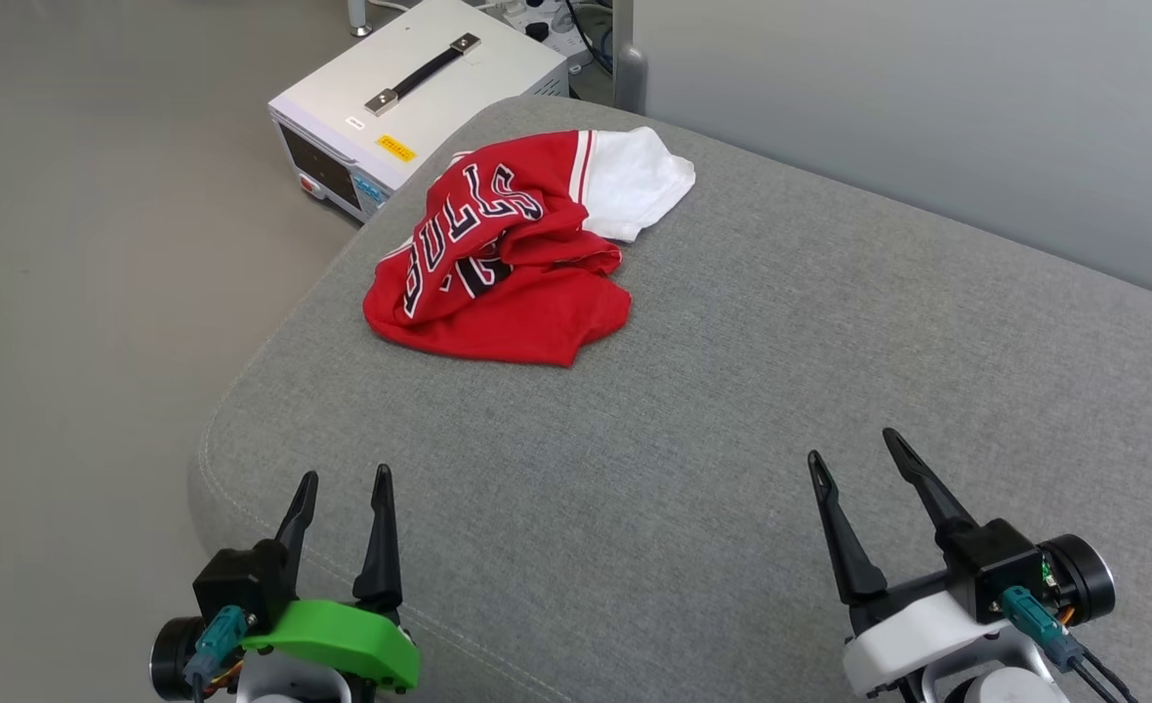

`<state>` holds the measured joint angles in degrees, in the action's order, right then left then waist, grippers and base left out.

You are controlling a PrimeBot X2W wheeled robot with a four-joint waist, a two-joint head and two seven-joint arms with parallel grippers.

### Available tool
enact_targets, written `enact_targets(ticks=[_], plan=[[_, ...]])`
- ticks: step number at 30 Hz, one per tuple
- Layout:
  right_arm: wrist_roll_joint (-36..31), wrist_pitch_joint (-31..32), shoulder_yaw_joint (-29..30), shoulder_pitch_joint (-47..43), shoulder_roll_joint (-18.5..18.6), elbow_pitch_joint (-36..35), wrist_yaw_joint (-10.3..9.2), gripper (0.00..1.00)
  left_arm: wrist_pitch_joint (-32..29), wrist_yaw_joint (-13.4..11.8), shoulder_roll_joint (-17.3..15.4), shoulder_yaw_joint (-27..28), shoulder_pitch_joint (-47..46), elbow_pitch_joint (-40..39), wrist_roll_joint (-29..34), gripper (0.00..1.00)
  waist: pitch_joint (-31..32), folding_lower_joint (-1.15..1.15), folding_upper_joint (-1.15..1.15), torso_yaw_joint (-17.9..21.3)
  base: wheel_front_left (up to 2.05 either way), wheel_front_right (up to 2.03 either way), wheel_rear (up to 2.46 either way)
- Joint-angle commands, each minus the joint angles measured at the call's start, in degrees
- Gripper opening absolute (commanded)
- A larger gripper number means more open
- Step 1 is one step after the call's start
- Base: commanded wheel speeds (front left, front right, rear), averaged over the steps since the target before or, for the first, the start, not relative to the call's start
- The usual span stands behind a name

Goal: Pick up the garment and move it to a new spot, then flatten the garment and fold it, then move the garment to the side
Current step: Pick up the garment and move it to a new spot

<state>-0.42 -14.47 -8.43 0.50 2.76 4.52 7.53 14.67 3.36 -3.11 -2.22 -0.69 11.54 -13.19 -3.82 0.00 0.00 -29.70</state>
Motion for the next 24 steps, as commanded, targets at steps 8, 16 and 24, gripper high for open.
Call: enact_targets(ticks=[8,16,24], plan=[[-2.31,-0.52,0.47,2.55,0.94,-0.74,-0.04,1.0,0.33,2.67,-0.45,0.21,-5.08,1.71,0.56,1.0,-4.57,0.0,0.0,2.75,0.0,0.0,0.0],[-3.58,-0.52,-0.24,5.42,3.32,-3.56,-0.04,1.0,-6.02,4.06,-8.04,-3.47,-20.94,11.8,-3.57,1.0,-11.71,0.0,0.0,7.07,0.0,0.0,0.0],[-4.68,-0.14,-1.51,8.87,5.28,-7.5,-0.04,1.0,-24.88,4.11,-20.75,-13.72,-37.04,15.81,-19.3,1.0,-19.27,0.0,0.0,12.03,0.0,0.0,0.0]])
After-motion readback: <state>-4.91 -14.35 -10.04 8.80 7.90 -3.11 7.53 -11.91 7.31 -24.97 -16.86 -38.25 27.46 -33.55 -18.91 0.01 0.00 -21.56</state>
